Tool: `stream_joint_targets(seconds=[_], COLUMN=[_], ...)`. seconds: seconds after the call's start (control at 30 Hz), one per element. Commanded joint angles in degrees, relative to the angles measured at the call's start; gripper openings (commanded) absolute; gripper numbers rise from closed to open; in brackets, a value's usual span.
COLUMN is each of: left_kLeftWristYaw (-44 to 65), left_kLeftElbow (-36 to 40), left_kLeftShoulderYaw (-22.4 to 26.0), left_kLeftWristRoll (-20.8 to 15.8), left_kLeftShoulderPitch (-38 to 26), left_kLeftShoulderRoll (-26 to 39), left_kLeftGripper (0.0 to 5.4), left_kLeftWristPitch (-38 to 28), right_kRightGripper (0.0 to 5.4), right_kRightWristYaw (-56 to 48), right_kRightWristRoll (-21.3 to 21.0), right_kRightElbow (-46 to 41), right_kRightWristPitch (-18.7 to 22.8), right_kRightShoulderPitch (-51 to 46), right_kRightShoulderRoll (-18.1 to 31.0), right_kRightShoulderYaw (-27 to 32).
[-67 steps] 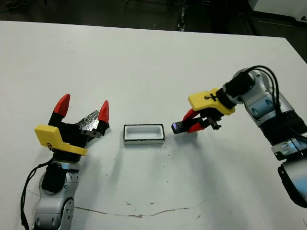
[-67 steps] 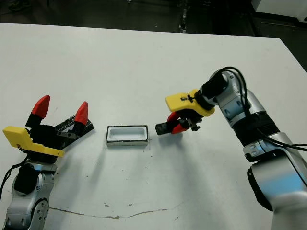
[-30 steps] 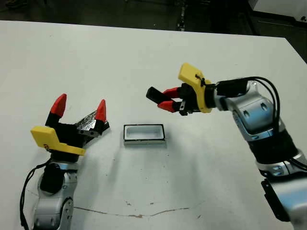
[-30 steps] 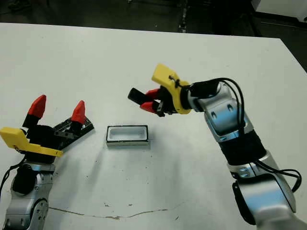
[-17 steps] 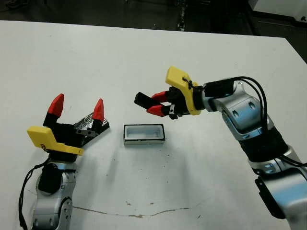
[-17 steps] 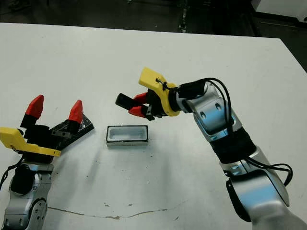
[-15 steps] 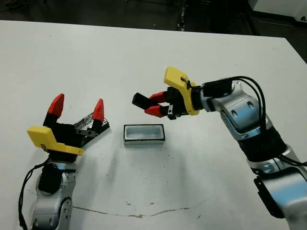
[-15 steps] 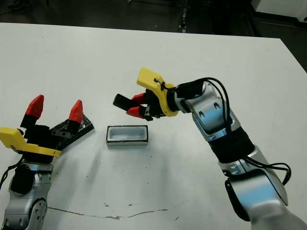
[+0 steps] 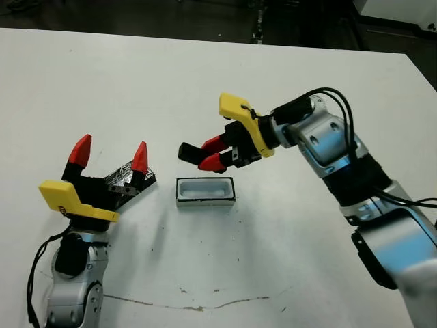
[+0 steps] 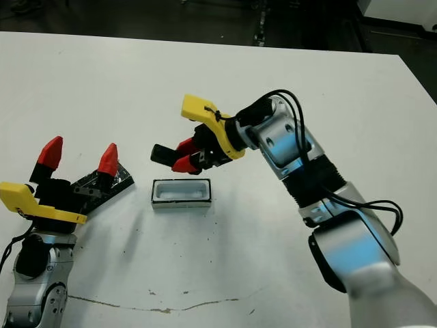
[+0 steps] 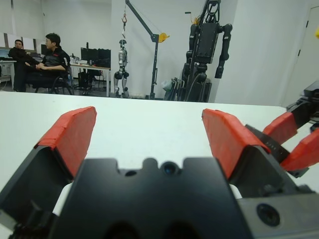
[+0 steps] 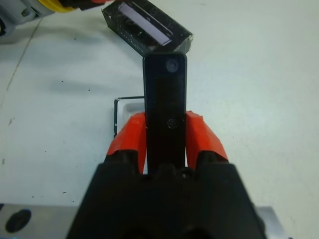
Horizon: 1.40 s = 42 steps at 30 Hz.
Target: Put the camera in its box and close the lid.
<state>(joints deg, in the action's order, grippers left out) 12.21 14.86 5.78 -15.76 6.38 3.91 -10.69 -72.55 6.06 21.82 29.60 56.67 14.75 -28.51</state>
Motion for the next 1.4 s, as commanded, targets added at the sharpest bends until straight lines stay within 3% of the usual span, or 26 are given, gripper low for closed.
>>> stream_joint_targets(seconds=[0.03,0.33,0.43,0.8,1.1,1.33,1.4], left_kLeftWristYaw=[-0.3,-0.4,0.3,-0.5,-0.3,-0.4,-0.5], left_kLeftElbow=[0.0,-0.3,-0.3,0.4,0.2,-0.3,-0.1], left_kLeftShoulderYaw=[0.0,-0.2,-0.3,-0.3,-0.7,-0.6,-0.7], left_kLeftWristRoll=[0.5,1.2,-0.1,0.2,0.2,1.0,1.1], left_kLeftShoulderPitch=[0.7,0.7,0.7,1.0,1.3,1.2,1.3], left_kLeftShoulderRoll=[0.0,0.0,-0.3,-0.3,-0.6,-0.5,-0.6], left_kLeftGripper=[5.4,5.4,5.4,5.4,5.4,5.4,5.4], left_kLeftWristPitch=[0.2,-0.1,0.0,0.5,0.3,-0.3,-0.3], right_kRightGripper=[1.66,1.66,1.66,1.66,1.66,1.66,1.66], right_kRightWristYaw=[-0.7,0.0,0.4,2.9,3.8,3.7,4.0], right_kRightWristRoll=[-0.9,-2.2,-2.6,-2.6,-2.7,-3.1,-3.8], right_kRightElbow=[2.1,1.2,0.1,-7.5,-9.0,-9.2,-9.4], right_kRightWristPitch=[-0.6,0.2,1.1,6.7,7.7,6.1,8.1], right_kRightShoulderPitch=[1.8,0.6,0.0,-3.8,-4.6,-5.8,-5.7], right_kRightShoulderRoll=[-0.8,-1.7,-1.6,-1.1,-0.8,-0.4,-0.2], right_kRightShoulderYaw=[-0.2,-0.3,-0.6,-1.4,-2.2,-3.1,-4.2])
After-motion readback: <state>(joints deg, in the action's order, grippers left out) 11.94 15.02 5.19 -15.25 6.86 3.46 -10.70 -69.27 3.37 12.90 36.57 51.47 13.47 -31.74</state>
